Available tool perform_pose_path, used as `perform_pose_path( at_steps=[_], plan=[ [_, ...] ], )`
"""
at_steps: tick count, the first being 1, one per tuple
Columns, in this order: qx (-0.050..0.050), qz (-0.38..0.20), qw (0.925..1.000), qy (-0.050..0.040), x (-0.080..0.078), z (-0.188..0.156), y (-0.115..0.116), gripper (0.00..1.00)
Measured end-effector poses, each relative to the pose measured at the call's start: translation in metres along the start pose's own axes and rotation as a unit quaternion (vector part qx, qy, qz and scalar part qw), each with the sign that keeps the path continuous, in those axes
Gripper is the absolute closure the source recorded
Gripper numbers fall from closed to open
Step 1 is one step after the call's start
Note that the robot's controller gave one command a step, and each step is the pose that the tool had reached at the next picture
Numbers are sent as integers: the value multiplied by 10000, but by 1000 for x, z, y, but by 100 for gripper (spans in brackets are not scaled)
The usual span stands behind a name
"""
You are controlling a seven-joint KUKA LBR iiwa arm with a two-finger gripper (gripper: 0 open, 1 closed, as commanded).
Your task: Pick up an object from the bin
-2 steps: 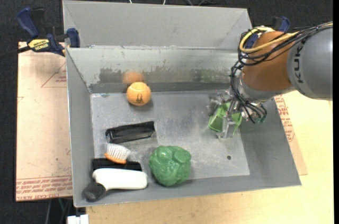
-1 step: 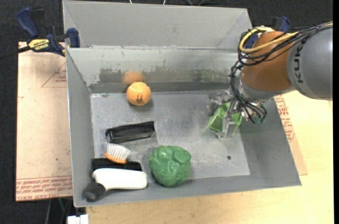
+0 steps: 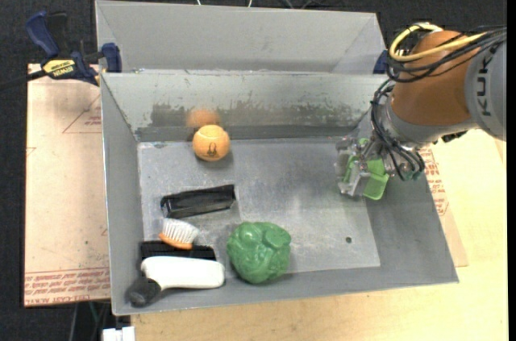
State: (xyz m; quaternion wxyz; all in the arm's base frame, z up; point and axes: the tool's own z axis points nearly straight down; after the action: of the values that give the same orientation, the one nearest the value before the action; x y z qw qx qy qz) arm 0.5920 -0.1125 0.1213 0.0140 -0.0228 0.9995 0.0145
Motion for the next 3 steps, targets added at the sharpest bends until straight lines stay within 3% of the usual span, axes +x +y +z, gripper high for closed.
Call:
perform_pose_path(
  at_steps=[1, 2, 3],
  plan=[
    [61, -127, 9999, 7, 35, -90, 3, 100],
    [71, -512, 9987, -52, 15, -70, -21, 100],
    [66, -818, 9966, -25, 15, -61, 30, 100]
  ],
)
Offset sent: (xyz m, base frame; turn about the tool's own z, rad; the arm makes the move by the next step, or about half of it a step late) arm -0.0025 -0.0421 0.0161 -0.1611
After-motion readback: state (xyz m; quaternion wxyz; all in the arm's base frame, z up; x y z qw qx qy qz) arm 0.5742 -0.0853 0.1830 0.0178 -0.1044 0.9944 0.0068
